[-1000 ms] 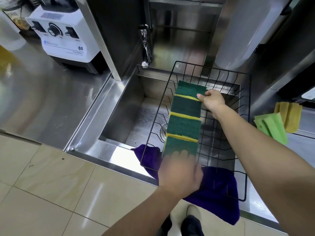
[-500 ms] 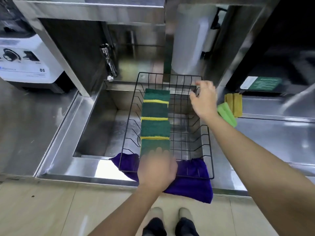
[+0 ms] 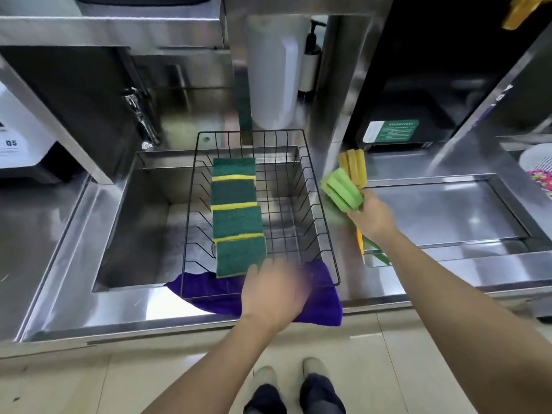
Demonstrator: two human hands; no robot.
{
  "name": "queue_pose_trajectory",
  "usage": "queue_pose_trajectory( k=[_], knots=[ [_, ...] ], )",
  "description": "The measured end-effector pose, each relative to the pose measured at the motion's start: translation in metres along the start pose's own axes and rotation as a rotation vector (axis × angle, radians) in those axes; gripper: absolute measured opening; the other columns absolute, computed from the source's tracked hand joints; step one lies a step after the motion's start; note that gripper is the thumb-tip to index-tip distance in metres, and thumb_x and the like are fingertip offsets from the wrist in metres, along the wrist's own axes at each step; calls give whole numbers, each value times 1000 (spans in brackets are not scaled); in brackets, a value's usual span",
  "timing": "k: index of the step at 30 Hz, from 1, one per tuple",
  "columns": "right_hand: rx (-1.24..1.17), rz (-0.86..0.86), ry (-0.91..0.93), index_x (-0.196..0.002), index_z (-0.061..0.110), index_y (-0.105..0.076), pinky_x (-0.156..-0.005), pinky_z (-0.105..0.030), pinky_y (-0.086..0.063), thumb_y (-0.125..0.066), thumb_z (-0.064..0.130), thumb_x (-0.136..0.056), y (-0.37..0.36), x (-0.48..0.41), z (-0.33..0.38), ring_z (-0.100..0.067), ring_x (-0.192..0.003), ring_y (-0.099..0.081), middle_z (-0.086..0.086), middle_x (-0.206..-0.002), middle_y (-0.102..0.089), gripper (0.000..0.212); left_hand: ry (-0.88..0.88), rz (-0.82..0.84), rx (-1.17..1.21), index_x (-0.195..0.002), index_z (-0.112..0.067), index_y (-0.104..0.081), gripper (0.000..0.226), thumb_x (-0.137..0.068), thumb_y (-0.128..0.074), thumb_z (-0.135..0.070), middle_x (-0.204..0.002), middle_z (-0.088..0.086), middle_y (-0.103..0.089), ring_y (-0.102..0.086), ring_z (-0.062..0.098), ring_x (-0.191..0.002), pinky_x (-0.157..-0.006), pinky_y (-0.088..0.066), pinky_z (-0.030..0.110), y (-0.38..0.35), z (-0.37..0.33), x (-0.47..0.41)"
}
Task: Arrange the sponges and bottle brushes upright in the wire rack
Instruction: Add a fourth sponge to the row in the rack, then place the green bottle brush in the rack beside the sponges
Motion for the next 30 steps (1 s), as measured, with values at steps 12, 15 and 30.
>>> queue_pose_trajectory(
  k=[12,15,30],
  knots=[
    [-154,-182,168,-104,4,-47,-71,-38,-42,-59,17,-82,35,13,31,-31,-85,-56,-4,-82,-52,28,10,1,7,-64,-12,-62,54,-87,-35,-51,-62,5,-61,-57,27,-60,-54,-46,35,3,10,-1],
    [-316,-253,234,-103,5,-46,-70,-32,-42,-56,10,-84,50,15,55,-21,-75,-48,5,-69,-44,22,9,-21,16,-62,-13,-61,53,-87,-35,-51,-60,4,-61,-57,25,-58,-52,-46,32,5,16,-2],
    [-647,35,48,-108,12,-37,-54,-26,-39,-58,10,-89,-57,10,120,-16,-68,-51,-5,-85,-55,28,51,-68,1,-64,-13,-60,46,-88,-38,-46,-61,2,-55,-53,23,-54,-47,-41,30,4,39,1]
  ],
)
Point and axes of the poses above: each hand's wrist, its own x-axis away from the middle knuckle, its own y-axis out of the back of the hand, z = x × y, the point moved 1 cm from there along -x, towards the middle knuckle
